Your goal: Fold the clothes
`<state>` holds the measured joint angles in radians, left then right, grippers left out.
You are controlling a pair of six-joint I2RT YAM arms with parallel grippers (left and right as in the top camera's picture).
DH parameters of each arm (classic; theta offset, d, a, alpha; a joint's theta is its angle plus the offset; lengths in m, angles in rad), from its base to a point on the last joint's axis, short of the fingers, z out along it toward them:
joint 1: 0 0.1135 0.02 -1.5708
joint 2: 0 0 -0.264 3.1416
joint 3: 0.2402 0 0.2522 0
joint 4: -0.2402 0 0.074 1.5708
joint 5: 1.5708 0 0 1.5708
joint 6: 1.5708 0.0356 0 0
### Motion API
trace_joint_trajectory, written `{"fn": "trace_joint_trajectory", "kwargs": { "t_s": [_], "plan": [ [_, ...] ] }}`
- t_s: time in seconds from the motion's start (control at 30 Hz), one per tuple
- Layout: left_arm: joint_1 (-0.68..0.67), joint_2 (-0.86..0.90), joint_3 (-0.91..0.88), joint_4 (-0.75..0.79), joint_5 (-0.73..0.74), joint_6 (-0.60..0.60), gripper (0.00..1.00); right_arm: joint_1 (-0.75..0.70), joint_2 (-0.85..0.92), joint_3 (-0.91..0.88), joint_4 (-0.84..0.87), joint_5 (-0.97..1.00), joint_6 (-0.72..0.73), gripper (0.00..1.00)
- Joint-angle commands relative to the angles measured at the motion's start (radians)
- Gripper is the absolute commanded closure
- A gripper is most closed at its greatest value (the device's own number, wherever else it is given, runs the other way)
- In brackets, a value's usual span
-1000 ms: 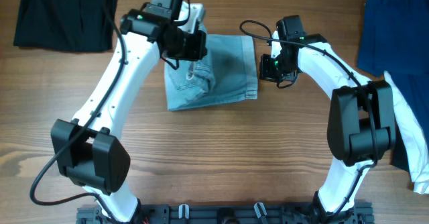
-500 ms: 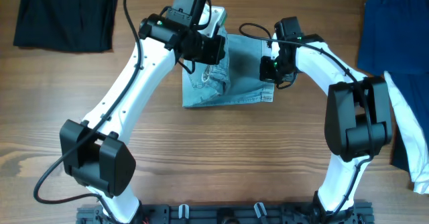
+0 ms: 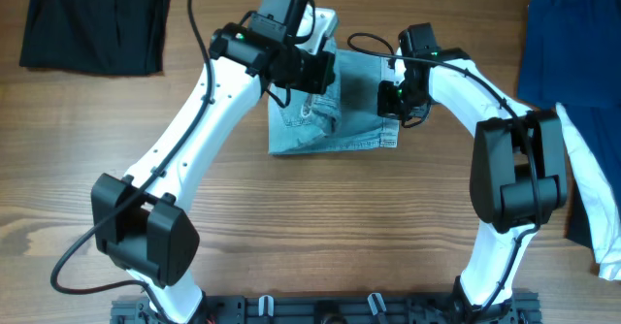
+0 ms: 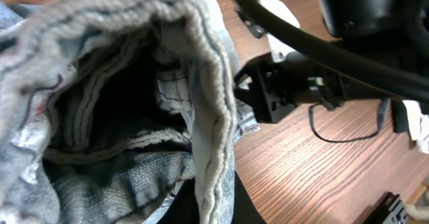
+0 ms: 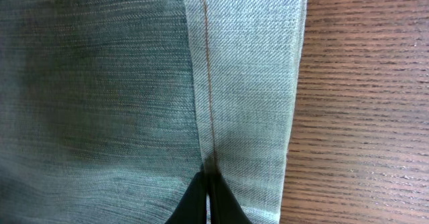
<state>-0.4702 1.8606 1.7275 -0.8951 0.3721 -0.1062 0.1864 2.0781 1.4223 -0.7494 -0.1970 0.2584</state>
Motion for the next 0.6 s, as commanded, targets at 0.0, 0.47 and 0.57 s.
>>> {"fn": "trace_joint_trajectory", "kwargs": {
  "t_s": [0.0, 0.47, 0.57],
  "plan": [
    [-0.039, -0.014, 0.032, 0.024, 0.047, 0.031, 0.96, -0.009, 0.071, 0.006, 0.004, 0.058, -0.019, 0.96],
    [-0.095, 0.076, 0.032, 0.1, 0.04, 0.031, 0.96, -0.011, 0.071, 0.011, -0.018, 0.041, -0.019, 0.96],
    [-0.095, 0.089, 0.032, 0.099, 0.003, 0.031, 0.95, -0.011, 0.071, 0.049, -0.061, 0.041, -0.02, 0.96]
  ]
}}
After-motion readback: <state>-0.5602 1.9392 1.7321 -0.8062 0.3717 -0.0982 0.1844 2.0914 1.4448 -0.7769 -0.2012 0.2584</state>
